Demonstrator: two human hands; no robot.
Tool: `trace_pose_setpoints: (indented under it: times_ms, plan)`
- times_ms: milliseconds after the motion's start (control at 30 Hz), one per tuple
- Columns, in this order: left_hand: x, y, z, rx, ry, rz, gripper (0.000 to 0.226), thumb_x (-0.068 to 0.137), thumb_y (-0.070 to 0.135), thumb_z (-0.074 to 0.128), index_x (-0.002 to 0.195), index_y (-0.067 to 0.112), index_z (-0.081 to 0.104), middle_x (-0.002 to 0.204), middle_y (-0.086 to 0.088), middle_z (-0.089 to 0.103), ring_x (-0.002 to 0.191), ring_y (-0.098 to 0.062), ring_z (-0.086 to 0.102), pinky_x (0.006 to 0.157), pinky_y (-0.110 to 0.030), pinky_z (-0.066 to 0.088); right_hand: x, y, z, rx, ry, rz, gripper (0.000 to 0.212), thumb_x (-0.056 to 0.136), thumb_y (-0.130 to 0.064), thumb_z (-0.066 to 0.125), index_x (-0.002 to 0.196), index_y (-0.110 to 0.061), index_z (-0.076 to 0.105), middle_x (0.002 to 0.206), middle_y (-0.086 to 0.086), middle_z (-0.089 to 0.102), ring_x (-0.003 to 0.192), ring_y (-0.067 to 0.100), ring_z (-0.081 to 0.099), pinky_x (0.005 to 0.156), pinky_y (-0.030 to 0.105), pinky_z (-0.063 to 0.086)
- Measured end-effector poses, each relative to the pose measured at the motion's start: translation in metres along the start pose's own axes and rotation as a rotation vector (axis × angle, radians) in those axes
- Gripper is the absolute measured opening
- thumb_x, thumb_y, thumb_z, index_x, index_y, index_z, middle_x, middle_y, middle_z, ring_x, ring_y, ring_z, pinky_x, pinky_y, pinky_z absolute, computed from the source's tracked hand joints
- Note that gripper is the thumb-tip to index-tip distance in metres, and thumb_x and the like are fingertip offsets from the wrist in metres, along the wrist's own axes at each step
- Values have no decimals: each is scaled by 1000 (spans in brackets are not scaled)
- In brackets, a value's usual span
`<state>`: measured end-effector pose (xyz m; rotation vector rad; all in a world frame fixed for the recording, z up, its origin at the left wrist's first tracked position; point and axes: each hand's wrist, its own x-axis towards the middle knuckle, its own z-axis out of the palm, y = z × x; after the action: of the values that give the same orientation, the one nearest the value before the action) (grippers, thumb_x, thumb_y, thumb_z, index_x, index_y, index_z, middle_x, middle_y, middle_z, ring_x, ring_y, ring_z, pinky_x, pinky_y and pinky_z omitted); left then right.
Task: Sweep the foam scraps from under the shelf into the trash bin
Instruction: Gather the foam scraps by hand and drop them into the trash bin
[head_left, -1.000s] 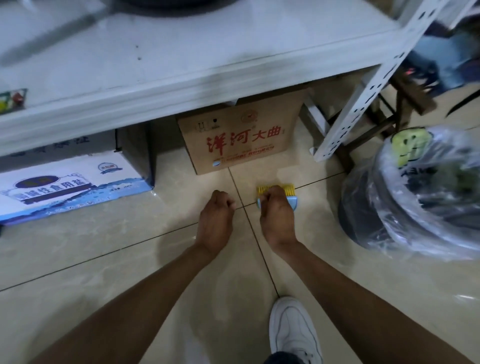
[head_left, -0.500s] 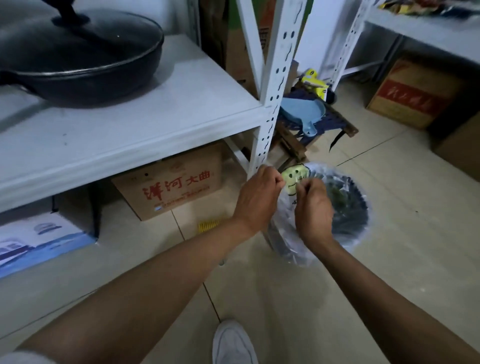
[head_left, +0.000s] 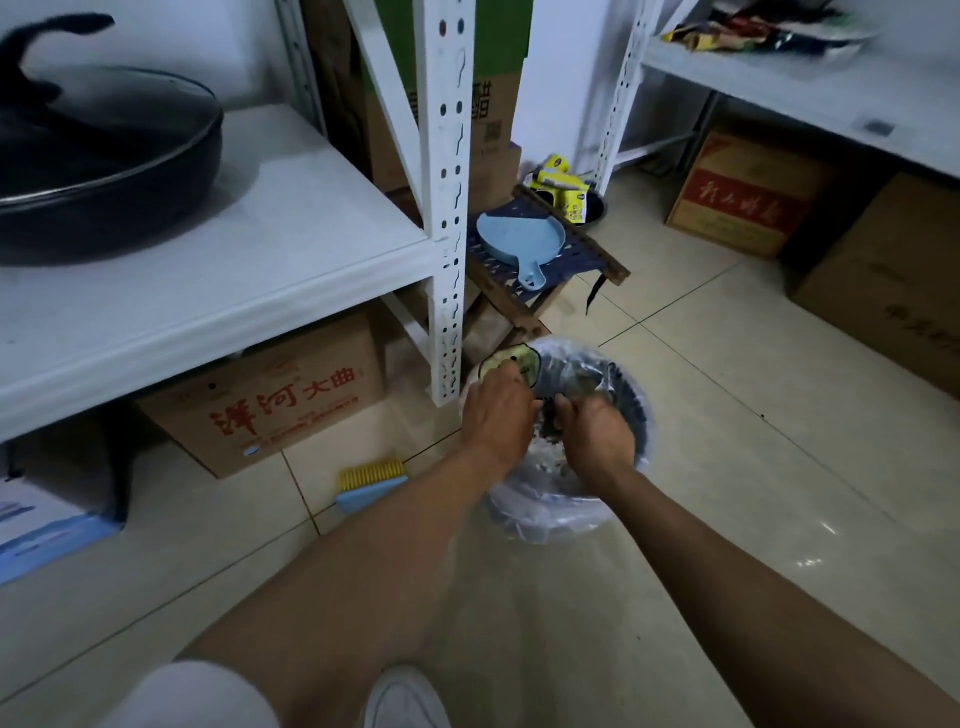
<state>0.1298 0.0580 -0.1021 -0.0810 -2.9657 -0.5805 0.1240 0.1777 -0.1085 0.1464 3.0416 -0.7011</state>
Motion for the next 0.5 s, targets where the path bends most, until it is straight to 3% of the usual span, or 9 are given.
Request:
trace_pose_setpoints:
  times_ms: [133,267,400,500]
  plan:
    - [1,8,7,36,-66,38,26,92,15,61,116,6,62,130,-11,44,119,-28,48,101,-39,41,5,5,-3,-26,-17,-13,18,92,-18,56,102,-4,62,112,18,62,88,34,66,71,40,56]
    - [-1,9,13,-80,-82,25,43,78,-5,66,115,11,53,127,-13,47,110,-30,54,94,-40,47,7,6,-3,-37,-2,-51,19,91,-11,53,108,-5,57,115,19,58,88,34,65,74,44,57]
    - [-4,1,9,-252,-13,-2,33,88,-2,54,116,15,56,103,-11,70,96,-31,66,81,-42,54,7,-5,0,2,65,-82,18,91,-10,49,103,-9,62,109,16,63,80,31,67,66,42,59]
    - [-8,-21,-3,-289,136,-19,26,92,5,53,114,18,58,100,-8,71,92,-29,66,77,-41,57,0,-27,-1,24,104,-142,23,91,-10,49,110,-12,62,115,12,61,83,28,67,61,32,53]
